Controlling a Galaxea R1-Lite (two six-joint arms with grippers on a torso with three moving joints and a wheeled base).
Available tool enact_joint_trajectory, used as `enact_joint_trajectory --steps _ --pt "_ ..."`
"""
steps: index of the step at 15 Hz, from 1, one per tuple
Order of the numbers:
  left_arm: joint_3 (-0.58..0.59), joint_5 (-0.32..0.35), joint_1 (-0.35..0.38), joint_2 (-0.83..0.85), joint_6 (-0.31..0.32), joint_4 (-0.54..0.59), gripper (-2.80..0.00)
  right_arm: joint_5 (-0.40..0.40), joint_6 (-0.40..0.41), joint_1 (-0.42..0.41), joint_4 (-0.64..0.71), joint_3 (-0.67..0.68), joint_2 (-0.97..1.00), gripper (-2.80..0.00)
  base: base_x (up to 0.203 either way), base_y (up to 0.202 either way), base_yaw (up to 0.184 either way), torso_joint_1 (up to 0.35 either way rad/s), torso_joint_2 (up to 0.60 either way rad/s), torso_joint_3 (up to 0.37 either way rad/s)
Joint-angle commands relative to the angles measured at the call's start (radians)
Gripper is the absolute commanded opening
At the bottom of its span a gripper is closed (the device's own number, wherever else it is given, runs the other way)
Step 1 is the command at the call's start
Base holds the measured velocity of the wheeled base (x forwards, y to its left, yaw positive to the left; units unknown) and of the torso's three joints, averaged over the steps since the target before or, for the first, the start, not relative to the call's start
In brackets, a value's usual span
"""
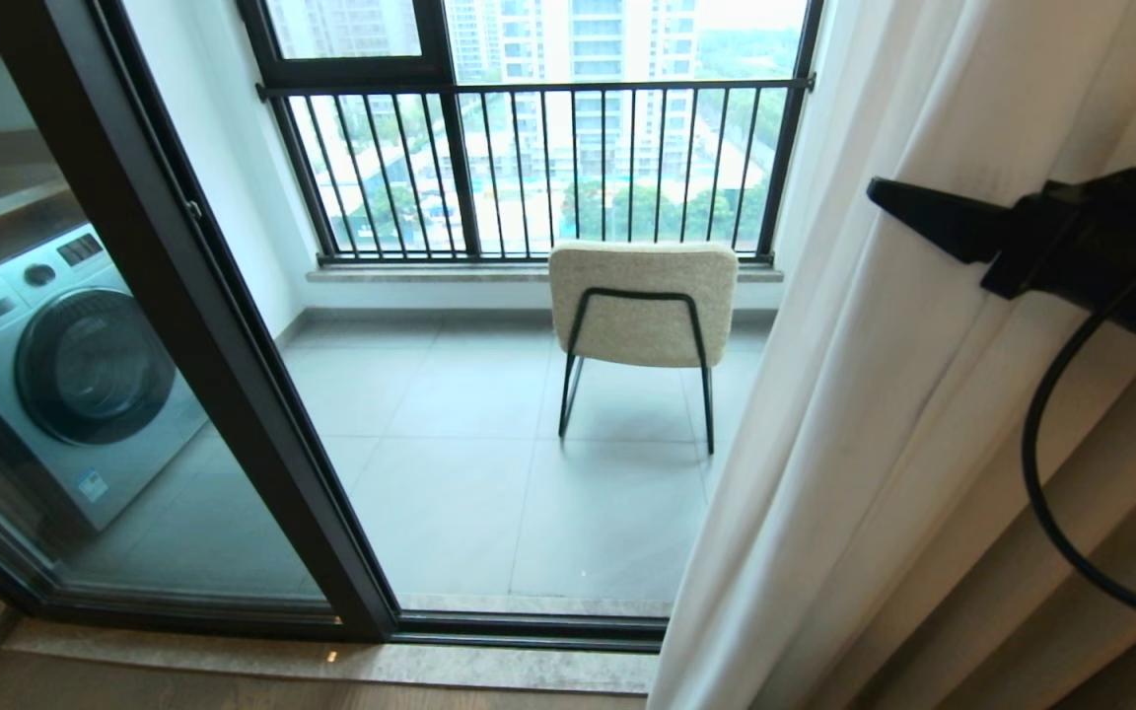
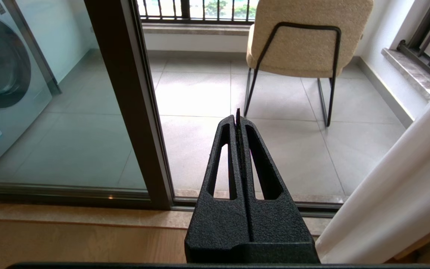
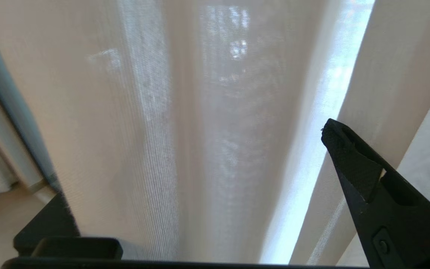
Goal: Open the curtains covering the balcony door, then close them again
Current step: Close the inner curtains on both sides
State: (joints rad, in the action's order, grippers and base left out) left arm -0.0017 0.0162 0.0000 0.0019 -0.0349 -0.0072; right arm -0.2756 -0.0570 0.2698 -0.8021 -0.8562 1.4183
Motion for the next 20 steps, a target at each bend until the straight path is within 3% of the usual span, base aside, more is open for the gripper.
enact_joint_trajectory --steps 1,9,20 --pt "0.000 0.000 -0.001 0.000 0.000 0.000 -2.80 0.021 0.000 0.009 -0.031 0.002 0.036 0.00 0.000 0.000 0.000 0.000 0.00 0.000" --pt "0.000 0.001 -0.002 0.000 0.000 0.000 -2.80 0.058 0.010 0.057 -0.115 -0.001 0.100 0.00 0.000 0.000 0.000 0.000 0.00 0.000" --pt "0.000 0.001 0.000 0.000 0.000 0.000 -2.80 0.083 0.040 0.057 -0.135 -0.022 0.151 0.00 0.000 0.000 0.000 0.000 0.00 0.000"
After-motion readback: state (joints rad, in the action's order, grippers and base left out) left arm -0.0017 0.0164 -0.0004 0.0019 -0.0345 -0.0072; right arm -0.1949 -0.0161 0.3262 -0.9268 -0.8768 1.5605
